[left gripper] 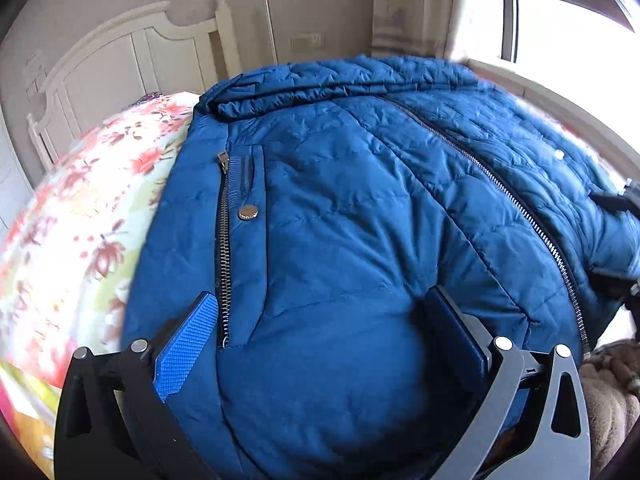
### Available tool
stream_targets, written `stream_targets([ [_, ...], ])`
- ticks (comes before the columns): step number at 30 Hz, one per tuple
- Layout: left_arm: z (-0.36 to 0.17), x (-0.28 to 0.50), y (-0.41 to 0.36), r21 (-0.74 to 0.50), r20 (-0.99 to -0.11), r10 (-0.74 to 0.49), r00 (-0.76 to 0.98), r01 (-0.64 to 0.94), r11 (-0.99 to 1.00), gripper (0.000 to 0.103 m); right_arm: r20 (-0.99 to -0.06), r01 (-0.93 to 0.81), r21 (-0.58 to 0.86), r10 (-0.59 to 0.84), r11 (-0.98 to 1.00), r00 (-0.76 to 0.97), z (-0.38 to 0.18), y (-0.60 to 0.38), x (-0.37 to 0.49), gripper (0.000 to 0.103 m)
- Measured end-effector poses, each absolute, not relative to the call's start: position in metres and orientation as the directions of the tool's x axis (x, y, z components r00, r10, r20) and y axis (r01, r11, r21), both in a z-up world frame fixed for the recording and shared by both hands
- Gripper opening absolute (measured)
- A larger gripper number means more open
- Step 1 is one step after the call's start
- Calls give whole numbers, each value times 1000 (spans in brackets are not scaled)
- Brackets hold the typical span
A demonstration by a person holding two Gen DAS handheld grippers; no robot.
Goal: Fold large clothes
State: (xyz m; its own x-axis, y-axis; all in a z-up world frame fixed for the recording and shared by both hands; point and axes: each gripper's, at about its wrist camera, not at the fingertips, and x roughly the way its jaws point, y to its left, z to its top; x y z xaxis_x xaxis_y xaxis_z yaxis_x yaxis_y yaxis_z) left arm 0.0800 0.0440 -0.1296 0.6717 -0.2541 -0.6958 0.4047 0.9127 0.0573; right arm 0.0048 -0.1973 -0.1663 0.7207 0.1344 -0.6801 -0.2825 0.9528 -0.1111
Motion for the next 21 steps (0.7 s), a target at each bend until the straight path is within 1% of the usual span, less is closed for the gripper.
stream_targets([
  [1,-128,81,46,48,-704,-260,661,409,911,99,-689,-291,-104,142,951,710,-164,-201,4,100],
  [3,-124,79,50,76,-704,-231,672,394,916,99,-693,-279,-133,112,951,712,-157,-207,-1,100],
  [4,-120,75,56,96,-691,-207,693,372,923,99,-672,-256,-149,92,955,735,-151,-214,-9,100],
  [6,-115,68,71,96,-669,-192,718,340,936,99,-638,-171,-169,24,971,769,-144,-236,-22,100],
  [8,-111,63,96,61,-657,-174,734,281,958,99,-626,-77,-127,-20,989,779,-142,-265,-36,100],
  [9,-112,62,110,35,-661,-165,732,250,968,99,-624,-24,-83,-34,996,781,-142,-283,-44,100],
  [12,-120,62,141,-26,-681,-151,716,183,983,99,-642,74,28,-39,997,766,-151,-320,-59,100],
  [14,-127,65,152,-82,-695,-181,696,173,981,99,-659,81,63,-20,995,752,-159,-327,-60,86],
  [16,-128,64,150,-76,-693,-174,700,169,983,98,-654,66,51,-17,997,756,-163,-319,-61,79],
  [17,-128,63,143,-38,-696,-146,703,168,985,98,-655,50,28,-19,998,756,-163,-311,-60,76],
  [19,-127,59,137,10,-689,-111,716,162,987,98,-659,41,-11,-38,999,751,-164,-302,-61,76],
  [21,-126,58,137,2,-693,-119,712,166,986,98,-660,35,-12,-34,999,750,-165,-302,-59,76],
])
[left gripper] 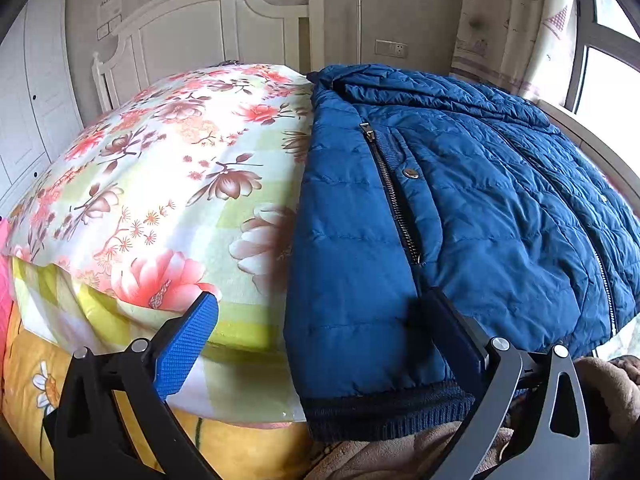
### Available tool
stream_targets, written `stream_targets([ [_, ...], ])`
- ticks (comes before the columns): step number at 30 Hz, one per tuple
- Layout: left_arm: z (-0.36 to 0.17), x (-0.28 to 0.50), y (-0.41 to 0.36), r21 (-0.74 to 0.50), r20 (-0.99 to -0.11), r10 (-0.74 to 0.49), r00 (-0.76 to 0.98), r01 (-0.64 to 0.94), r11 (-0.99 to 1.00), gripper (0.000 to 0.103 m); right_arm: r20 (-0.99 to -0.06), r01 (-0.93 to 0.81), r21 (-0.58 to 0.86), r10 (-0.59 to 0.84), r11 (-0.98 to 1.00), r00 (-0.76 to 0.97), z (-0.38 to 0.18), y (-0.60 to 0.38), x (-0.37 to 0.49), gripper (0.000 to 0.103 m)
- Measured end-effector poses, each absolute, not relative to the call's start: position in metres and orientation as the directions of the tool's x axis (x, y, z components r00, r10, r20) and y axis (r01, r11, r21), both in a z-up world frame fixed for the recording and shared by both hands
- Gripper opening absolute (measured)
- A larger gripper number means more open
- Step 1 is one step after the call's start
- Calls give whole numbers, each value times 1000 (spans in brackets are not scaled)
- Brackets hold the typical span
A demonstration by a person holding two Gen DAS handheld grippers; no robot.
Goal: Fold large clothes
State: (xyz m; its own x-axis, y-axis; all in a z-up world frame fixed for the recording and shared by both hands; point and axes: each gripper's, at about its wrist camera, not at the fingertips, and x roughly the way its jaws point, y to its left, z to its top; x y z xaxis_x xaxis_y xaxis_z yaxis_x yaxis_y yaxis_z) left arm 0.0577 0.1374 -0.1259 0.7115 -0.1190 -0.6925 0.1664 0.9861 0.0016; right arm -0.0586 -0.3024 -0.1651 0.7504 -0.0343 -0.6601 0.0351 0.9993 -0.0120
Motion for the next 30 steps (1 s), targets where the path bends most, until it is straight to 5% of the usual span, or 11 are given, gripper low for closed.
stream_targets([
  [8,-132,68,138,1,-718,-118,686,170,985,99,-647,21,-50,-48,999,761,-169,-295,-63,87],
  [9,-131,70,138,0,-728,-118,676,171,985,99,-647,28,-68,-66,997,760,-169,-294,-62,85],
  [11,-131,70,137,2,-731,-124,671,184,983,95,-640,6,-80,-56,997,767,-166,-293,-64,63],
  [13,-127,60,131,-4,-718,-179,673,253,967,47,-630,-16,-75,-34,997,776,-164,-291,-68,45],
  [16,-117,40,111,51,-707,-204,677,336,941,18,-611,-32,-64,-13,997,791,-157,-289,-77,20],
  [25,-54,-21,169,-163,-603,-381,701,359,919,13,-434,-164,98,191,982,880,-90,-284,-147,15],
  [30,4,-10,186,-278,-422,-466,778,378,883,13,-270,-172,68,184,983,945,-21,-285,-128,15],
])
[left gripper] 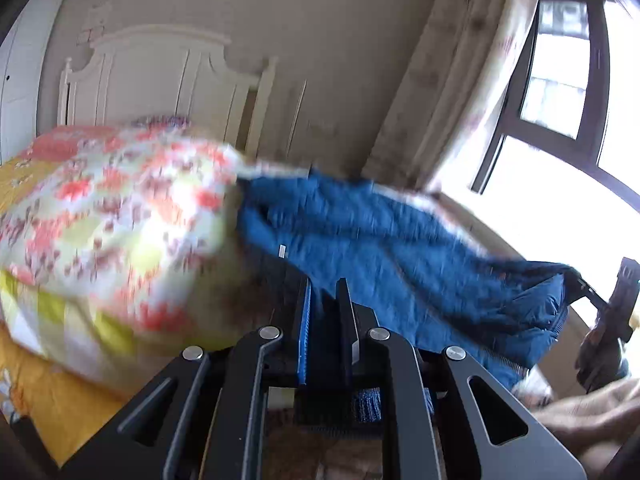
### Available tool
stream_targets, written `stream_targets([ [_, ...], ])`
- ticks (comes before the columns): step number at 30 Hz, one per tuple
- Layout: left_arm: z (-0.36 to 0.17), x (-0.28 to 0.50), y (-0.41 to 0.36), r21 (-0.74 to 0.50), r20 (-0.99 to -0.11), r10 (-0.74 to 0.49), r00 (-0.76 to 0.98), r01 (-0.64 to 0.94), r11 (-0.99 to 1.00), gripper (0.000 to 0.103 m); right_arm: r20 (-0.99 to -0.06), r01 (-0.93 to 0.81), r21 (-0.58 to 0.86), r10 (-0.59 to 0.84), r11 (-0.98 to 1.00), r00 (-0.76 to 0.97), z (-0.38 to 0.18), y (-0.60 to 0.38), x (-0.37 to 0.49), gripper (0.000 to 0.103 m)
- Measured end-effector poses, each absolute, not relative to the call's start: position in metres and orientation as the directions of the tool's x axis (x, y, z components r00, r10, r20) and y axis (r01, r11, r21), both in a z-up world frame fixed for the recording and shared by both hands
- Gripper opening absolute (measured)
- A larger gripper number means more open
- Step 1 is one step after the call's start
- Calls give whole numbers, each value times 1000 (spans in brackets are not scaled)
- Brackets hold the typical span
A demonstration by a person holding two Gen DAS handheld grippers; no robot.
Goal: Fold large clothes
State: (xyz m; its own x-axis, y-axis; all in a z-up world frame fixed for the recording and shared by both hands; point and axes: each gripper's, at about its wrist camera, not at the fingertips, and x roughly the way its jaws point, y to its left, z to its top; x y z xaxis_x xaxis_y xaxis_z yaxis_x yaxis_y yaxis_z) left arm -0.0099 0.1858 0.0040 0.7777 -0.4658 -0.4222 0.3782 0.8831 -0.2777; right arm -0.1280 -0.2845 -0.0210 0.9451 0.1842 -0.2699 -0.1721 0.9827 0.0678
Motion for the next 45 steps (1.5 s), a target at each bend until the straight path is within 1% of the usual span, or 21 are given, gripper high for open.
stream_targets([
  [2,29,15,182,-240,-361,-424,831,357,903,8,-242,-159,13,157,987,958,2,-281,-94,15],
  [4,57,60,177,-225,-332,-390,859,329,917,8,-251,-166,10,164,986,954,21,-283,-48,15],
  [9,91,180,151,-195,-372,-328,868,272,942,8,-322,-136,36,140,990,936,43,-278,93,14],
  [11,103,214,131,-96,-373,-241,896,221,970,8,-342,-84,76,105,994,934,45,-286,143,14],
  [17,120,273,115,11,-377,-146,915,162,987,8,-511,182,159,-77,970,856,20,-350,304,14],
  [19,111,292,123,13,-418,-126,900,145,989,8,-639,279,184,-101,943,763,-12,-382,353,16],
  [21,90,298,132,-10,-462,-133,877,145,989,8,-762,317,249,-17,915,647,-56,-406,389,25],
  [22,76,298,135,-25,-491,-148,859,156,988,8,-771,314,295,30,903,636,-70,-411,390,30],
  [23,60,299,136,-44,-529,-174,831,177,983,8,-755,307,347,70,886,652,-82,-419,391,48],
  [24,43,296,135,-62,-562,-208,800,211,976,8,-739,298,364,79,882,669,-85,-422,386,73],
  [25,27,291,132,-84,-592,-259,763,261,962,8,-713,272,395,106,878,693,-89,-426,381,80],
  [28,-1,272,113,-98,-628,-355,692,382,919,8,-675,225,435,150,872,722,-87,-434,366,82],
  [31,-7,255,79,-33,-637,-392,663,485,874,8,-694,179,352,128,919,708,-82,-431,352,82],
  [35,10,233,31,109,-581,-380,720,531,840,8,-692,148,286,97,947,715,-79,-429,334,82],
  [36,15,227,21,121,-572,-399,717,554,824,15,-686,147,286,95,947,721,-76,-429,325,82],
  [37,18,223,11,122,-581,-417,699,581,805,41,-681,144,292,100,945,725,-77,-428,321,82],
  [38,19,225,7,130,-594,-407,694,582,803,63,-679,139,293,104,946,727,-78,-428,318,82],
  [39,20,229,1,161,-592,-381,710,568,807,99,-679,135,283,99,950,727,-78,-425,317,82],
  [40,21,235,0,199,-564,-362,742,548,813,99,-681,131,271,94,954,726,-78,-423,316,82],
  [42,19,260,-1,226,-592,-297,750,507,831,99,-683,115,250,91,961,725,-77,-415,313,82],
  [45,22,308,27,56,-640,-349,685,494,867,99,-670,76,250,116,965,733,-72,-404,306,82],
])
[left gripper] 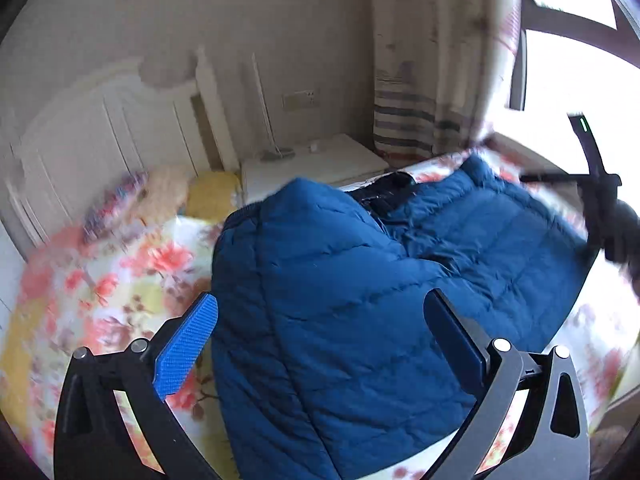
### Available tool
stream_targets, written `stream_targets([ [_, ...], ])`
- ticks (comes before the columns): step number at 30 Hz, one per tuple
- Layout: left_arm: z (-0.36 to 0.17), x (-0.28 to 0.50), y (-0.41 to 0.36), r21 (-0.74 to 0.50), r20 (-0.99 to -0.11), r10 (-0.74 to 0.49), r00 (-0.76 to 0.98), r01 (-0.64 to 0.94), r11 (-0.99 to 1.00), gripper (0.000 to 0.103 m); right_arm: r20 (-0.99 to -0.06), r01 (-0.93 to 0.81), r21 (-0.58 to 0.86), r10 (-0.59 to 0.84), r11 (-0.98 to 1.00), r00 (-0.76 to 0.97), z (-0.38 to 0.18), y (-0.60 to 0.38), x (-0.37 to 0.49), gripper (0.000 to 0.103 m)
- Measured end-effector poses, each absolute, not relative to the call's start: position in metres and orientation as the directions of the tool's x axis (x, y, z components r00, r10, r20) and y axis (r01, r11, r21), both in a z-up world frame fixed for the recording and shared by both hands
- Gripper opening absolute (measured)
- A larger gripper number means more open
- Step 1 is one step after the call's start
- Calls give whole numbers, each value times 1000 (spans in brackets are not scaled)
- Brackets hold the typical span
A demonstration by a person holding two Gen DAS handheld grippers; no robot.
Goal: Fold large clothes
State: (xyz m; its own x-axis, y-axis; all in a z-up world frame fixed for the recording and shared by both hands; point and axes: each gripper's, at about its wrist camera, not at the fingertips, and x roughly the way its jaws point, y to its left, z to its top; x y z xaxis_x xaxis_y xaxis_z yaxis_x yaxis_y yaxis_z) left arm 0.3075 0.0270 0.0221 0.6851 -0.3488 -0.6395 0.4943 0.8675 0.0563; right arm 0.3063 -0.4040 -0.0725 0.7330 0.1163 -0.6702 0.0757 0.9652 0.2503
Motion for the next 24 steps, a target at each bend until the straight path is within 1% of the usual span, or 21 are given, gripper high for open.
stream_targets([
  [1,22,318,37,6,-649,-370,664,492,871,99,-669,55,241,125,969,732,-71,-400,303,82],
  [4,8,363,79,-209,-679,-460,573,449,868,99,-686,17,171,106,985,720,-69,-390,299,82],
  [5,2,375,88,-265,-682,-482,550,429,864,99,-693,16,156,98,988,714,-70,-389,299,83],
  [7,-7,392,92,-317,-688,-503,523,408,856,98,-698,30,162,93,986,710,-71,-391,300,83],
  [11,-15,414,76,-335,-699,-525,486,426,840,98,-697,48,180,94,982,711,-73,-390,299,83],
  [12,-18,422,67,-325,-716,-518,468,433,841,98,-701,47,177,92,983,707,-74,-387,299,83],
  [14,-30,438,54,-264,-768,-453,452,421,868,98,-711,41,163,89,986,698,-78,-382,297,83],
  [15,-37,444,47,-252,-790,-438,429,423,870,95,-714,37,157,88,987,695,-79,-381,297,83],
  [16,-42,447,44,-251,-798,-435,418,426,869,61,-717,31,151,88,988,691,-80,-380,295,83],
  [17,-45,448,45,-251,-802,-431,414,422,871,30,-720,26,144,87,989,688,-81,-380,293,83],
  [18,-48,448,49,-269,-801,-431,416,393,879,2,-721,24,138,84,990,687,-81,-381,292,83],
  [19,-45,444,56,-306,-769,-462,442,381,873,2,-721,24,132,80,991,689,-80,-383,290,83],
  [22,-31,431,74,-346,-690,-509,515,383,857,2,-716,31,146,85,989,693,-79,-397,290,83],
  [24,-28,433,82,-403,-679,-550,486,378,833,2,-717,51,166,85,985,692,-79,-410,296,83],
])
